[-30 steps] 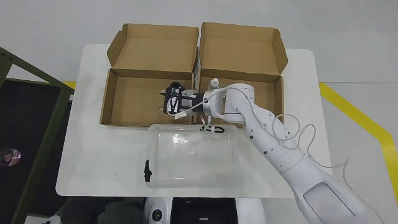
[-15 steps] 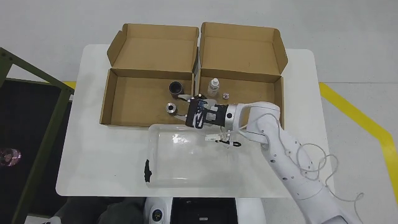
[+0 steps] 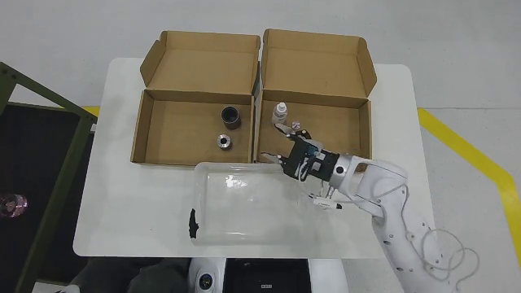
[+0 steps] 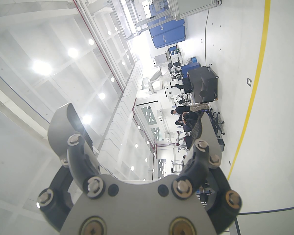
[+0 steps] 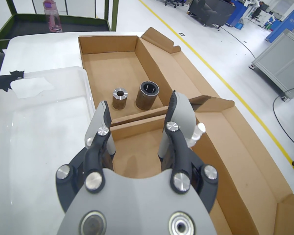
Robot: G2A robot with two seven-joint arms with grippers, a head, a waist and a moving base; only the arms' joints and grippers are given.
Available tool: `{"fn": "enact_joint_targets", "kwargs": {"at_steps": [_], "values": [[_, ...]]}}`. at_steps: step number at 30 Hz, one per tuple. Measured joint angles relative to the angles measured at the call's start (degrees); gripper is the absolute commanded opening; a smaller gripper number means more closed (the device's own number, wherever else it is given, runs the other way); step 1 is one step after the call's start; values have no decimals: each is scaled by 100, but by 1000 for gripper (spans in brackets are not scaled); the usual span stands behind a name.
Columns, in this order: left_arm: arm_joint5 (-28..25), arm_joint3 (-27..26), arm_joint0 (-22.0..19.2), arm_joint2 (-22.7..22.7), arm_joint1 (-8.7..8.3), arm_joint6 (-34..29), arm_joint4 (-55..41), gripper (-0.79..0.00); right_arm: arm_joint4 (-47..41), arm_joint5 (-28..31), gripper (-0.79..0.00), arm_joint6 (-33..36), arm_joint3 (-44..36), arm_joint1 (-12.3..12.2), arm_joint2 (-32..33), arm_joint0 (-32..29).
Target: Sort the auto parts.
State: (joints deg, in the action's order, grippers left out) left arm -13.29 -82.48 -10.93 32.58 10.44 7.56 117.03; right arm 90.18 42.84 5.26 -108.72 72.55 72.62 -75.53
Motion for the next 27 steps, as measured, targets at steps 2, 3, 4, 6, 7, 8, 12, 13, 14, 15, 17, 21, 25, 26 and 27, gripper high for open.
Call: {"fn": "enact_joint_targets", "kwargs": {"at_steps": [2,3,4,6,7,8,12,13,14,15,17,21,25,26,27], "values": [[0,0,0,0,0,0,0,0,85,-62,-351,-95,-100,-44,212,-194],[0,0,0,0,0,0,0,0,116,-92,-351,-135,-135,-62,304,-274],[0,0,0,0,0,0,0,0,139,-120,-348,-176,-167,-79,395,-353],[0,0,0,0,0,0,0,0,187,-210,-369,-263,-246,-115,613,-532],[0,0,0,0,0,0,0,0,218,-291,-363,-316,-298,-135,747,-642],[0,0,0,0,0,0,0,0,240,-337,-348,-353,-334,-150,843,-726],[0,0,0,0,0,0,0,0,279,-460,-289,-447,-442,-207,1217,-1068],[0,0,0,0,0,0,0,0,274,-488,-271,-457,-463,-217,1289,-1137],[0,0,0,0,0,0,0,0,268,-524,-265,-465,-492,-230,1378,-1222],[0,0,0,0,0,0,0,0,259,-555,-268,-470,-510,-239,1445,-1286],[0,0,0,0,0,0,0,0,225,-625,-259,-500,-555,-259,1606,-1434],[0,0,0,0,0,0,0,0,202,-721,-240,-644,-660,-295,1894,-1699],[0,0,0,0,0,0,0,0,164,-923,-252,-901,-718,-319,2164,-1978],[0,0,0,0,0,0,0,0,139,-977,-252,-961,-720,-325,2239,-2070],[0,0,0,0,0,0,0,0,120,-1006,-243,-997,-719,-330,2296,-2132]]}}
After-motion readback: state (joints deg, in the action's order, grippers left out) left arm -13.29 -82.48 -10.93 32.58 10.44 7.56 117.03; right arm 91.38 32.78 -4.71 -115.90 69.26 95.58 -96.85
